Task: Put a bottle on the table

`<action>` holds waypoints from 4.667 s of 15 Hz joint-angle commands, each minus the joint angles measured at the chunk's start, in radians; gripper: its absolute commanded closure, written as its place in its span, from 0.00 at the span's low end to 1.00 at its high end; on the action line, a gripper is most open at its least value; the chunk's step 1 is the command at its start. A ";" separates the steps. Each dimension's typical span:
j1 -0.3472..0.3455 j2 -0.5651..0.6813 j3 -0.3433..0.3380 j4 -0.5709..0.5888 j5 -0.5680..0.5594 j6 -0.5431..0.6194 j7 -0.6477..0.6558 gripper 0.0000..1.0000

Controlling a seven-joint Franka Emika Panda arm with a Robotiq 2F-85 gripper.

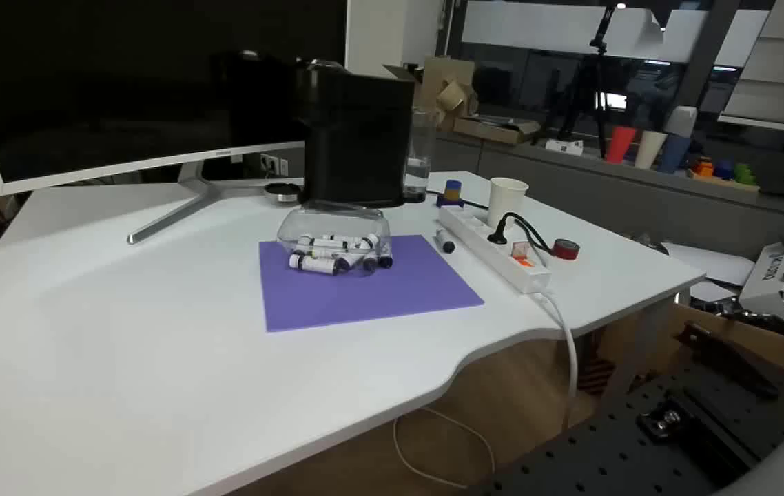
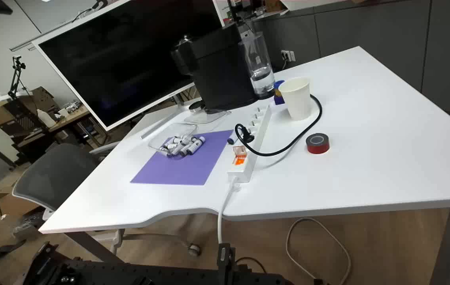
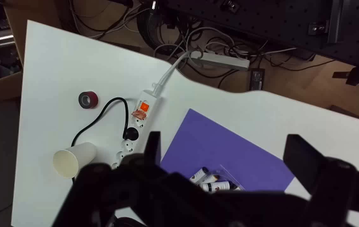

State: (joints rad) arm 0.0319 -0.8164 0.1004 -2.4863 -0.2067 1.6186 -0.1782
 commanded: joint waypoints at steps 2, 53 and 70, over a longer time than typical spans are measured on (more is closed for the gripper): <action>0.031 0.002 -0.021 0.003 -0.015 -0.005 0.018 0.00; 0.008 1.143 -0.074 0.338 0.402 0.953 0.534 0.00; 0.015 1.268 -0.111 0.356 0.408 0.995 0.490 0.00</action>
State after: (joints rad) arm 0.0392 0.4194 -0.0053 -2.1660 0.2127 2.6051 0.3109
